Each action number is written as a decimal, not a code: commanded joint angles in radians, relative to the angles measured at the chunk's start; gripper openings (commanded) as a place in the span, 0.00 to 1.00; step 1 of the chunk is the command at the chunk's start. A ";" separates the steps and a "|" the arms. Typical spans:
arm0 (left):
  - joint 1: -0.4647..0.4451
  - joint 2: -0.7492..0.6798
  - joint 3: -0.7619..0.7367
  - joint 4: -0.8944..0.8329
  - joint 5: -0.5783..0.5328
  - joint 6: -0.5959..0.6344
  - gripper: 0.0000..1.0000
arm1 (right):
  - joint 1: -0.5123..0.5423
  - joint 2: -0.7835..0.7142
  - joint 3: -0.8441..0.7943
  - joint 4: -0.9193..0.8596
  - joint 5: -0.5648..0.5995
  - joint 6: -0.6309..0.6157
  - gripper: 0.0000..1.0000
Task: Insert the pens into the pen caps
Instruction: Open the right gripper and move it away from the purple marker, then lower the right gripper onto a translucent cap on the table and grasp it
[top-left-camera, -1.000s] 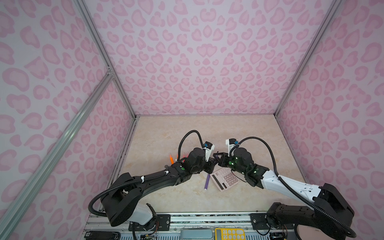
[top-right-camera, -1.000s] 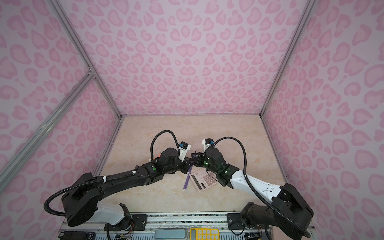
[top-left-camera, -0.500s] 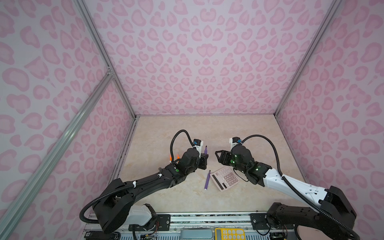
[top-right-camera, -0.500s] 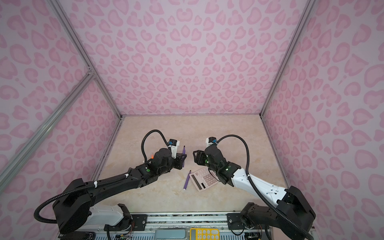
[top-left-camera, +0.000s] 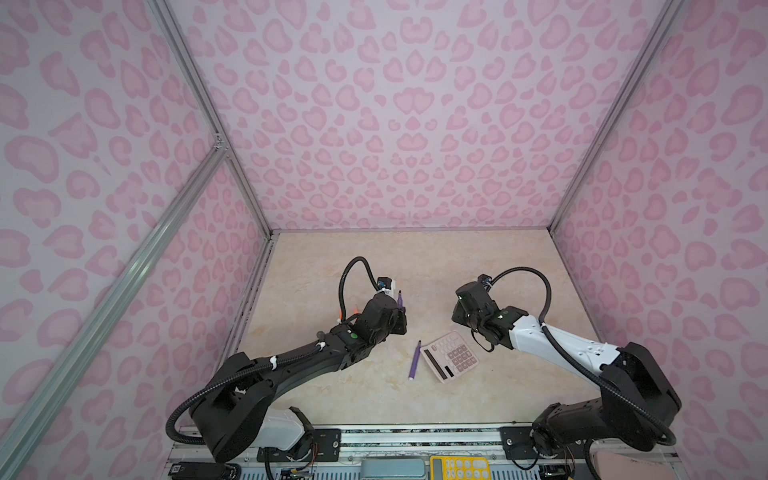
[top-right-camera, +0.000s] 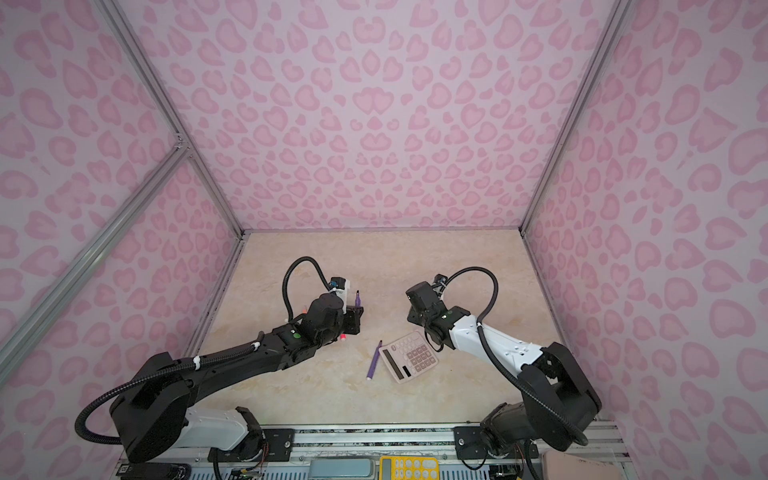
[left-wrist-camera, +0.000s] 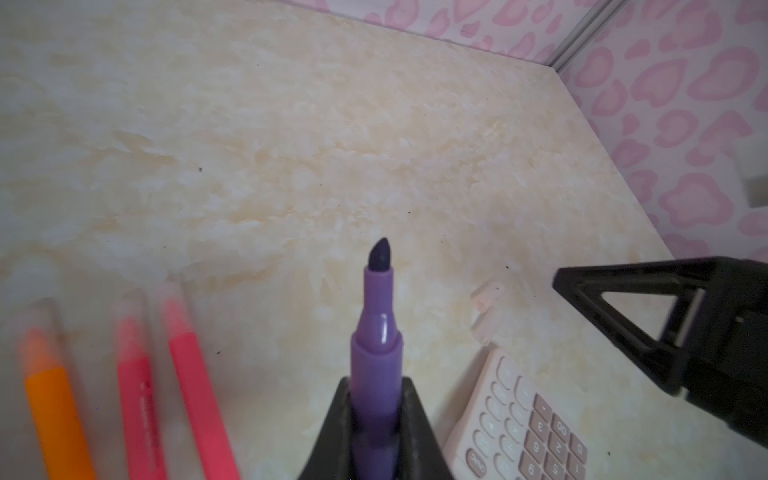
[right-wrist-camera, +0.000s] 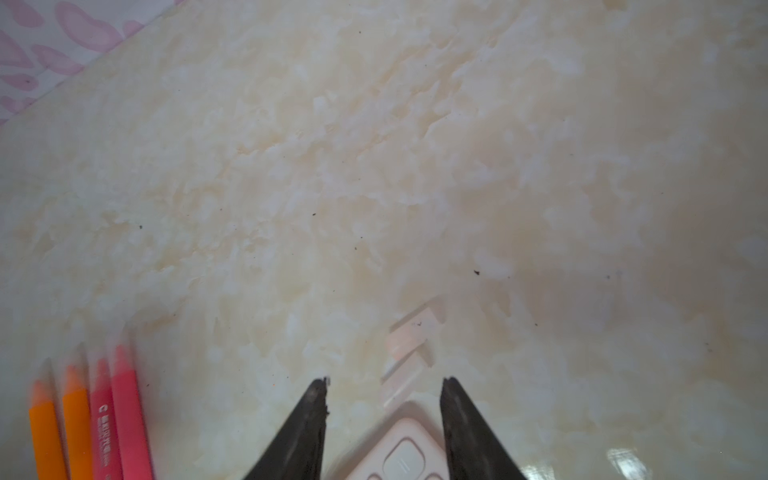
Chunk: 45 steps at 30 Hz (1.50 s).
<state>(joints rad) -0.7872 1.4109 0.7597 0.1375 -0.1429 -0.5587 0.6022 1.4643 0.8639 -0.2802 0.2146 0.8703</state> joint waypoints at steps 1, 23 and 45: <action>0.000 0.038 0.025 0.031 0.093 0.024 0.03 | -0.013 0.055 0.025 -0.058 -0.024 -0.026 0.46; -0.001 0.031 0.025 0.034 0.135 0.016 0.03 | -0.069 0.263 0.082 -0.005 -0.124 -0.078 0.44; 0.000 0.029 0.027 0.039 0.157 0.014 0.03 | -0.060 0.398 0.203 -0.101 -0.113 -0.131 0.32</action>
<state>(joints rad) -0.7876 1.4494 0.7776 0.1474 0.0044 -0.5480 0.5373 1.8458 1.0718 -0.3096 0.1123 0.7414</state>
